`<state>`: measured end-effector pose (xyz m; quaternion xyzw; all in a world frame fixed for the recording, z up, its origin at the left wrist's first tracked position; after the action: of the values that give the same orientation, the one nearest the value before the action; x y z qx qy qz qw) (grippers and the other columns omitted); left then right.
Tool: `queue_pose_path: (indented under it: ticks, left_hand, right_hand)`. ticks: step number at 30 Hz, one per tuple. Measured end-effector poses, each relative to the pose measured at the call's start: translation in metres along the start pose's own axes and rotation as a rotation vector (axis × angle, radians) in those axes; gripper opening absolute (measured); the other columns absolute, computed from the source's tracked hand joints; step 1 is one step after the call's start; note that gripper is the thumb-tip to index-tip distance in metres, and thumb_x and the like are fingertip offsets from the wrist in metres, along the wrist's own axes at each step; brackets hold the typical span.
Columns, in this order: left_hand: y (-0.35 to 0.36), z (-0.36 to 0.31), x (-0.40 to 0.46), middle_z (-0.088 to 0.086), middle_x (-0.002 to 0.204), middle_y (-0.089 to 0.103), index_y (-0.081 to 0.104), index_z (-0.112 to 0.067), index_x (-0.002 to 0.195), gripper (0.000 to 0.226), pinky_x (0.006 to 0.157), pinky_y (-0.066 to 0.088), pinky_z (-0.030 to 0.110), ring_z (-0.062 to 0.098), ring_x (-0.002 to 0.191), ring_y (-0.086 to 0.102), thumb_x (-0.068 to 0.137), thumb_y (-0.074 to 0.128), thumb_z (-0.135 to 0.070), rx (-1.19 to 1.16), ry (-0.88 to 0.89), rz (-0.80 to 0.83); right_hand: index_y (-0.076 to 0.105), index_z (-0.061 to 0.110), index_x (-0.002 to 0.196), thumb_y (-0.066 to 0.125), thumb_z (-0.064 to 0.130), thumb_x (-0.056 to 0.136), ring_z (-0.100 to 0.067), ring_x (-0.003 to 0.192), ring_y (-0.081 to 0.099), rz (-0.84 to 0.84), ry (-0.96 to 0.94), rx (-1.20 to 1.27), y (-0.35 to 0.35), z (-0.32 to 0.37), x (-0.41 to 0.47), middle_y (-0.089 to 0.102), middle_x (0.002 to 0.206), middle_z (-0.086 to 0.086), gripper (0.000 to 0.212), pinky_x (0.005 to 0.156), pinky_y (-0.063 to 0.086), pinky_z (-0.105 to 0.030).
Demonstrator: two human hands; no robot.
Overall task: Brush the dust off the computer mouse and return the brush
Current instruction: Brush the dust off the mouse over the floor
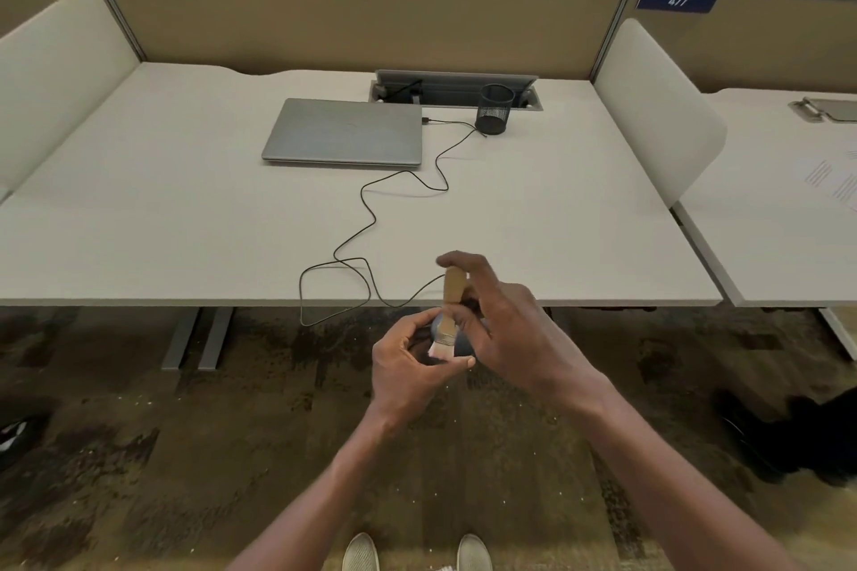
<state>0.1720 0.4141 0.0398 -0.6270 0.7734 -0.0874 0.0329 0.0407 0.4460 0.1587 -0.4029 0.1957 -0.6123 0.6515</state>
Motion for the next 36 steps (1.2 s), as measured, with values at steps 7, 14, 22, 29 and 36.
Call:
queue_pose_path:
  ticks: [7, 14, 22, 29, 36]
  left_hand:
    - [-0.002, -0.002, -0.003, 0.0, 0.099, 0.075, 0.068, -0.013, 0.117, 0.06, 0.078, 0.062, 0.028, 0.011, 0.089, 0.073, 0.064, 0.095, -0.022, 0.058, 0.018, 0.001]
    - [-0.005, -0.003, -0.007, -0.008, 0.104, 0.072, 0.068, -0.018, 0.114, 0.063, 0.081, 0.056, 0.013, -0.004, 0.098, 0.067, 0.059, 0.098, -0.025, 0.077, 0.028, -0.011]
    - [-0.005, -0.002, -0.007, -0.001, 0.1, 0.074, 0.069, -0.013, 0.11, 0.056, 0.077, 0.061, 0.023, 0.008, 0.091, 0.072, 0.062, 0.097, -0.022, 0.072, 0.012, 0.007]
    - [-0.007, 0.001, -0.008, -0.006, 0.114, 0.072, 0.068, -0.014, 0.124, 0.074, 0.085, 0.055, 0.013, -0.001, 0.105, 0.068, 0.057, 0.099, -0.022, 0.026, 0.013, 0.002]
    - [-0.015, 0.006, -0.007, -0.005, 0.112, 0.073, 0.068, -0.017, 0.122, 0.071, 0.085, 0.06, 0.023, 0.005, 0.103, 0.07, 0.058, 0.098, -0.029, 0.049, 0.003, -0.025]
  right_hand:
    - [0.024, 0.032, 0.141, 0.063, 0.01, 0.099, -0.001, 0.055, 0.048, 0.044, -0.019, -0.104, 0.006, 0.012, 0.021, 0.054, 0.073, 0.005, 0.061, 0.048, 0.042, -0.019]
    - [0.032, 0.024, 0.143, 0.062, 0.007, 0.098, -0.005, 0.052, 0.044, -0.046, -0.033, -0.095, -0.009, 0.023, 0.037, 0.052, 0.069, 0.002, 0.057, 0.05, 0.043, -0.029]
    - [0.035, 0.022, 0.147, 0.058, 0.01, 0.101, -0.018, 0.057, 0.049, 0.146, -0.002, -0.082, 0.0, 0.022, 0.043, 0.061, 0.072, -0.005, 0.053, 0.061, 0.049, -0.04]
    - [0.04, 0.019, 0.142, 0.06, 0.007, 0.098, -0.02, 0.056, 0.047, 0.055, 0.014, -0.158, -0.009, 0.016, 0.056, 0.054, 0.068, -0.001, 0.049, 0.057, 0.046, -0.039]
    - [0.041, 0.021, 0.139, 0.063, 0.005, 0.096, -0.027, 0.067, 0.063, 0.004, 0.012, 0.006, -0.016, 0.016, 0.046, 0.068, 0.076, -0.005, 0.051, 0.068, 0.055, -0.045]
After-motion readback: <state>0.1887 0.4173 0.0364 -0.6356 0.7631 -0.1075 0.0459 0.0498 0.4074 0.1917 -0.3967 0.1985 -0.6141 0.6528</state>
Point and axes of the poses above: each hand's wrist, its own x-axis towards the middle knuckle, its own y-axis out of the palm, z = x × y, the point moved 4 cm from there along x, towards the middle knuckle
